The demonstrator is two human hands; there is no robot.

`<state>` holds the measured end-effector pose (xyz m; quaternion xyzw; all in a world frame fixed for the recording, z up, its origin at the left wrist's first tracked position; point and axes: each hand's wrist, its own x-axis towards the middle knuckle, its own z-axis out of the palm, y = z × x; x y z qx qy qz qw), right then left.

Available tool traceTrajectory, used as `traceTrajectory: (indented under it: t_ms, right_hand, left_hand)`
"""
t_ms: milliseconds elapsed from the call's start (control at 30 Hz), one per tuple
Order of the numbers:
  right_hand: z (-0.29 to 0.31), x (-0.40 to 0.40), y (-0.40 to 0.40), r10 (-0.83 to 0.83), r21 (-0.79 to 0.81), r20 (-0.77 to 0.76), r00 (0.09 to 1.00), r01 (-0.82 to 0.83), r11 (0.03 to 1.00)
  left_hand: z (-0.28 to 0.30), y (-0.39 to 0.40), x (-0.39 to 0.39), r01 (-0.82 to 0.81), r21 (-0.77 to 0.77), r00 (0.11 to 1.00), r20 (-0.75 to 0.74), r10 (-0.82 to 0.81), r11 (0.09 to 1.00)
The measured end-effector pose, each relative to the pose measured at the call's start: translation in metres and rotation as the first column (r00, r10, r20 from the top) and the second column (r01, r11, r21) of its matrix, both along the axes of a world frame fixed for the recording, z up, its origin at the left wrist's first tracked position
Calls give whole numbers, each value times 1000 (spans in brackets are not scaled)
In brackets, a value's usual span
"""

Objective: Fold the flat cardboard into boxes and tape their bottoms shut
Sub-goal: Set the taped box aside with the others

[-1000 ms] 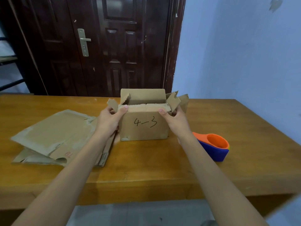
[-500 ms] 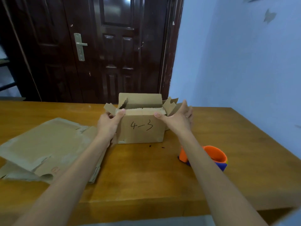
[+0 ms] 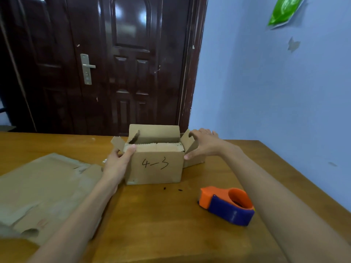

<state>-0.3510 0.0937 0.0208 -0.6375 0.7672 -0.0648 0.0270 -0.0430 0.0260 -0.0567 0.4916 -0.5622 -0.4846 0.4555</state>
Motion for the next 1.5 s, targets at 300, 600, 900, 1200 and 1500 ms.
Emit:
traceTrajectory:
  t_ms: [300, 600, 900, 1200, 1500]
  right_hand:
    - [-9, -24, 34, -4, -51, -126, 992, -3, 999]
    - [14, -32, 98, -138, -281, -263, 955, 61, 958]
    - [48, 45, 143, -183, -435, -422, 888, -22, 900]
    - [20, 86, 155, -130, -469, -524, 842, -157, 869]
    - [-21, 133, 107, 106, -336, -547, 830, -334, 881]
  left_hand:
    - [0, 0, -4, -32, 96, 999, -14, 33, 995]
    - [2, 2, -23, -3, 89, 997, -80, 10, 996]
    - [17, -8, -29, 132, 109, 990, -71, -125, 985]
    - [5, -21, 19, 141, 75, 989, -55, -137, 987]
    - [-4, -13, 29, 261, 34, 964, 43, -262, 965]
